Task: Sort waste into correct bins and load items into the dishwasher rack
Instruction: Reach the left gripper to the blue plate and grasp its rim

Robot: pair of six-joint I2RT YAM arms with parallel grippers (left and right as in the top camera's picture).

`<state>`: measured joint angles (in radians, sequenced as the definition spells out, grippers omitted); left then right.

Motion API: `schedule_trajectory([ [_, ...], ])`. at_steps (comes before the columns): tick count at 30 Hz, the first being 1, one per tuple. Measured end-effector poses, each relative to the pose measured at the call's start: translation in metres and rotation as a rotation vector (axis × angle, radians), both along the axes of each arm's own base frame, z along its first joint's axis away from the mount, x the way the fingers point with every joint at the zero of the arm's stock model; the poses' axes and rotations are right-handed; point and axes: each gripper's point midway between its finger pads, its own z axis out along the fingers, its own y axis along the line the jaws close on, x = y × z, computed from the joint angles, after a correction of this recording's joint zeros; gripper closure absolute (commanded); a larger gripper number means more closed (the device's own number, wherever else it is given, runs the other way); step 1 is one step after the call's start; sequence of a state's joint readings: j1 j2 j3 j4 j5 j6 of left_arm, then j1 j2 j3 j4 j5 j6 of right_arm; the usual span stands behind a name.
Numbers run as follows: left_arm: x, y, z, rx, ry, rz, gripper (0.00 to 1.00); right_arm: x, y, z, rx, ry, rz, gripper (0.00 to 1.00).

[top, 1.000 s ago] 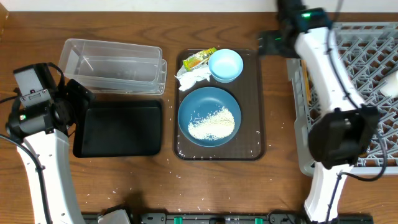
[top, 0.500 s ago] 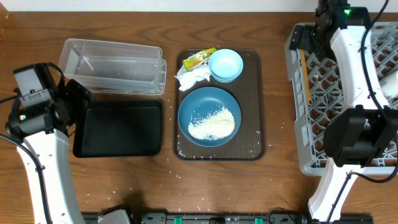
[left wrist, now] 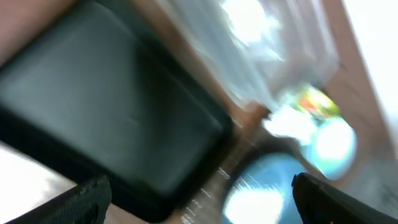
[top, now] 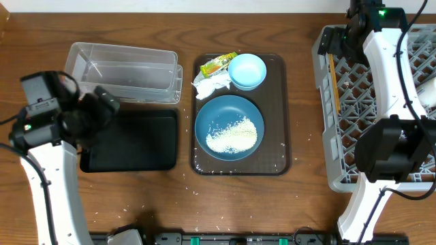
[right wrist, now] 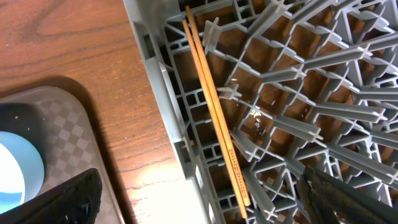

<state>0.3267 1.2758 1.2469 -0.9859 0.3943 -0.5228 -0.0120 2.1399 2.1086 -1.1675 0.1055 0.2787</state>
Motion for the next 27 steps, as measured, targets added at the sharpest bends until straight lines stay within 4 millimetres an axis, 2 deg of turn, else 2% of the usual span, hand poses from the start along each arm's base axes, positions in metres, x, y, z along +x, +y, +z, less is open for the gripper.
schedule_trajectory([
  [5, 0.013, -0.074, 0.015, -0.090, -0.093, -0.269, 0.05, 0.000, 0.000, 0.000, 0.000, 0.000, 0.000, 0.01],
  [7, 0.015, -0.108, 0.020, -0.096, -0.135, -0.393, 0.05, 0.000, 0.000, 0.000, 0.000, 0.000, 0.000, 0.01],
  [9, 0.014, -0.151, 0.025, -0.090, -0.177, -0.537, 0.05, 0.000, 0.000, 0.000, 0.000, 0.000, 0.000, 0.01],
  [12, 0.012, -0.200, 0.022, -0.052, -0.214, -0.687, 0.05, 0.000, 0.000, 0.000, 0.000, 0.000, 0.000, 0.01],
  [15, 0.005, -0.243, 0.005, 0.005, -0.198, -0.806, 0.05, 0.000, 0.000, 0.000, 0.000, 0.000, 0.000, 0.01],
  [20, 0.013, -0.291, -0.033, 0.143, -0.179, -0.961, 0.05, 0.000, 0.000, 0.000, 0.000, 0.000, 0.000, 0.01],
  [23, 0.015, -0.316, -0.057, 0.211, -0.179, -1.052, 0.05, 0.000, 0.000, 0.000, 0.000, 0.000, 0.000, 0.01],
  [27, 0.012, -0.337, -0.091, 0.322, -0.161, -1.134, 0.06, 0.000, 0.000, 0.000, 0.000, 0.000, 0.000, 0.01],
])
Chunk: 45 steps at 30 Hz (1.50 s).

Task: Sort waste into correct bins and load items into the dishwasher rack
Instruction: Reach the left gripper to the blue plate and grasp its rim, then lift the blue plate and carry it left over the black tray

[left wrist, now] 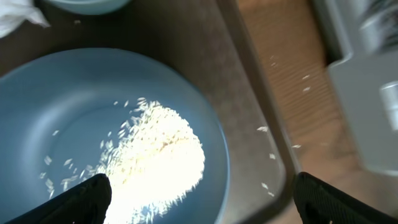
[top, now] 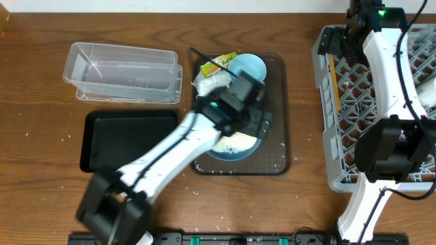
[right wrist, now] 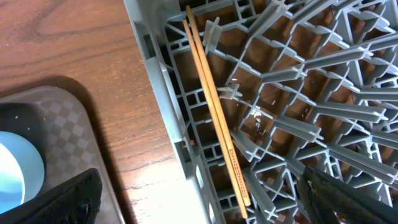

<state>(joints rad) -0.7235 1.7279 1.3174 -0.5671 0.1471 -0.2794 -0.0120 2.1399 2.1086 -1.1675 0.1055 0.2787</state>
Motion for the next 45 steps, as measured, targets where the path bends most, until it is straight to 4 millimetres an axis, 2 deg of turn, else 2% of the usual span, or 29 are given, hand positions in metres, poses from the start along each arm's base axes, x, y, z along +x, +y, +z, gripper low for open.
schedule_trajectory([
  [4, -0.003, -0.016, -0.022, 0.091, -0.061, -0.045, 0.12, 0.000, 0.000, 0.000, 0.000, 0.000, 0.000, 0.01],
  [11, -0.007, -0.033, -0.042, 0.214, -0.173, -0.077, 0.16, 0.000, 0.000, 0.000, 0.000, 0.000, 0.000, 0.01],
  [14, -0.008, -0.033, -0.055, 0.252, -0.173, -0.077, 0.22, 0.000, 0.000, 0.000, 0.000, 0.000, 0.000, 0.01],
  [17, -0.008, -0.030, -0.071, 0.284, -0.151, -0.053, 0.34, 0.000, 0.000, 0.000, 0.000, 0.000, 0.000, 0.01],
  [20, -0.008, -0.027, -0.083, 0.305, -0.136, -0.039, 0.35, 0.000, 0.000, 0.000, 0.000, 0.000, 0.000, 0.01],
  [36, -0.007, -0.027, -0.085, 0.300, -0.130, -0.005, 0.59, 0.000, 0.000, 0.000, 0.000, 0.000, 0.000, 0.01],
  [45, -0.012, -0.029, -0.086, 0.290, -0.111, -0.018, 0.67, 0.000, 0.000, 0.000, 0.000, 0.000, 0.000, 0.01],
])
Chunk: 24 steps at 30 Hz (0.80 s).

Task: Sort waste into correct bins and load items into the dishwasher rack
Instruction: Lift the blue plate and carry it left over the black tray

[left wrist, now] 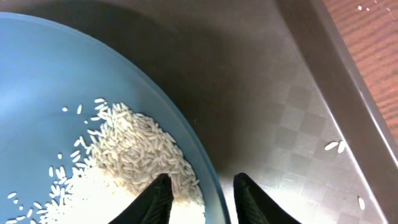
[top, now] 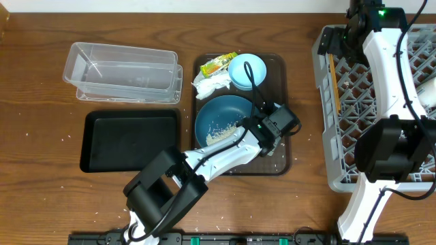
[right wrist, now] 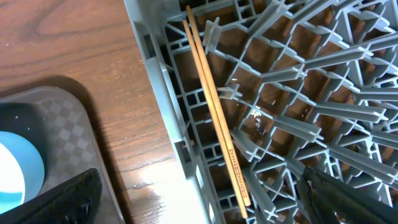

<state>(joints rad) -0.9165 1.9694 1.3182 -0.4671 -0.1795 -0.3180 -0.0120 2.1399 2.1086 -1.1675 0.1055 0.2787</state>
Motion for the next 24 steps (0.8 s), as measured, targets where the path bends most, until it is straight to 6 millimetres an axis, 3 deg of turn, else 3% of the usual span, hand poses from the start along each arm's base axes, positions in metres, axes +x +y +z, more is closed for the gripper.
schedule_trajectory([
  [4, -0.0024, -0.0022, -0.0003, -0.006, 0.007, -0.005, 0.76, 0.0000, 0.0000, 0.0000, 0.000, 0.000, 0.000, 0.01],
  [11, -0.0032, -0.0028, -0.0006, -0.009, 0.012, -0.009, 0.79, -0.0001, 0.0000, 0.0000, 0.000, 0.000, 0.000, 0.01],
  [19, -0.0052, -0.0004, -0.0009, 0.001, 0.020, -0.009, 0.90, 0.0001, 0.0000, 0.0001, 0.000, 0.000, 0.000, 0.01],
  [24, -0.0061, 0.0009, 0.0077, -0.006, 0.014, -0.009, 0.94, -0.0001, 0.0000, 0.0000, 0.000, 0.000, 0.000, 0.01],
])
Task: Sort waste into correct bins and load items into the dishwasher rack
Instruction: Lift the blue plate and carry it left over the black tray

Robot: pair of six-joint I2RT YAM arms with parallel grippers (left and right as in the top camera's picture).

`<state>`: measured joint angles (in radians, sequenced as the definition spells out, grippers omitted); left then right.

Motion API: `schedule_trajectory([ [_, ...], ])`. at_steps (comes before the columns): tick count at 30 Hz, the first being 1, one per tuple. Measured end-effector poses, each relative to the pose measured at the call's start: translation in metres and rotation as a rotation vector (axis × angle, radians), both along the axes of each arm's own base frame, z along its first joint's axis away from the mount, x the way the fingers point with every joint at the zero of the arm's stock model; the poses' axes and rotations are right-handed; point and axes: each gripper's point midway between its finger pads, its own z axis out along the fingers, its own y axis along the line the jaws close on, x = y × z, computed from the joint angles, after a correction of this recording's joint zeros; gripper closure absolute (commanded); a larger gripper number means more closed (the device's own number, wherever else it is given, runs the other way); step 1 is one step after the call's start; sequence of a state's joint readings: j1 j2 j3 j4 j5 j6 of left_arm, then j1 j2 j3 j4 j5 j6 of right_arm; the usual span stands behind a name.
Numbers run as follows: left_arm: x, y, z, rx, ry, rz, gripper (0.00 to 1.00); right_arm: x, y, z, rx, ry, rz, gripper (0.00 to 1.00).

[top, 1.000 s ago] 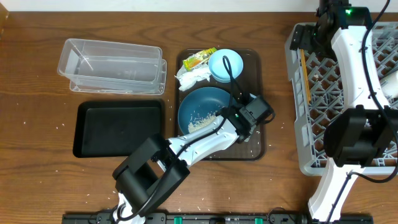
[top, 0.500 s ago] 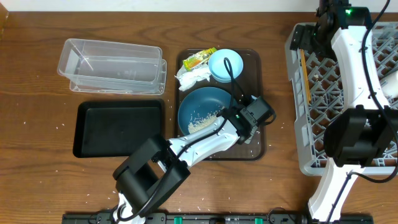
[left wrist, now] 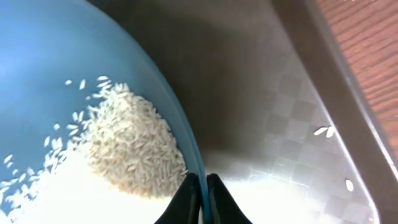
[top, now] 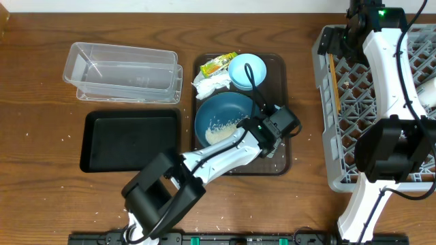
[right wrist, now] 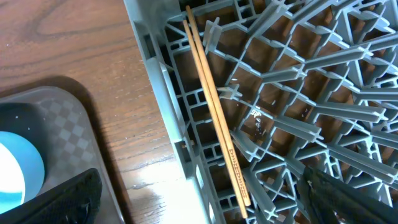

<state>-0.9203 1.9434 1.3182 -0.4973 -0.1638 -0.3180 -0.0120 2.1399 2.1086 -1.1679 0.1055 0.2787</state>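
Observation:
A blue plate (top: 228, 112) with a heap of rice (left wrist: 124, 149) lies on the brown tray (top: 281, 82). My left gripper (left wrist: 203, 186) is shut on the plate's right rim, one finger inside and one outside; from overhead the left gripper (top: 264, 129) sits at that rim. The rim casts a shadow on the tray. My right gripper (right wrist: 199, 186) hangs open over the left edge of the grey dishwasher rack (top: 381, 102), holding nothing. Two wooden chopsticks (right wrist: 214, 106) lie in the rack.
On the tray's far end are a small blue bowl (top: 246, 71), a yellow-green wrapper (top: 218, 64) and crumpled white tissue (top: 211, 85). A clear plastic bin (top: 122, 71) and a black bin (top: 129, 141) stand at the left. Rice grains are scattered on the tray and table.
My left gripper's fingers stood apart on either side of the plate's right rim; now they are shut on it. The rice sits a little further left in the plate. The right arm is unchanged.
My left gripper was open at the table's left, over the black bin. Then it was over the plate of rice. Then its open fingers straddled the plate's right rim, and now they pinch it. The right gripper stayed open over the rack throughout.

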Motion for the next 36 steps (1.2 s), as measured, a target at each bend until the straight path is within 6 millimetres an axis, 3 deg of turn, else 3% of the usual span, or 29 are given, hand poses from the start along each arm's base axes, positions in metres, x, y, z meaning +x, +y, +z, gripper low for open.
schedule_trajectory([
  [7, 0.001, -0.002, 0.033, -0.057, -0.042, 0.000, 0.94, 0.000, 0.000, 0.000, 0.000, 0.000, 0.000, 0.01],
  [18, -0.003, 0.006, 0.063, -0.089, -0.064, 0.020, 0.94, 0.000, 0.000, 0.000, 0.000, 0.000, 0.000, 0.01],
  [26, -0.005, 0.017, 0.111, -0.172, -0.123, 0.079, 0.94, 0.000, 0.000, 0.000, 0.000, 0.000, 0.000, 0.02],
  [30, 0.000, 0.032, 0.133, -0.229, -0.139, 0.157, 0.94, 0.000, 0.000, 0.000, 0.000, 0.000, 0.000, 0.01],
  [36, 0.018, 0.078, 0.155, -0.276, -0.145, 0.338, 0.94, 0.000, 0.000, 0.000, 0.000, 0.000, 0.000, 0.01],
])
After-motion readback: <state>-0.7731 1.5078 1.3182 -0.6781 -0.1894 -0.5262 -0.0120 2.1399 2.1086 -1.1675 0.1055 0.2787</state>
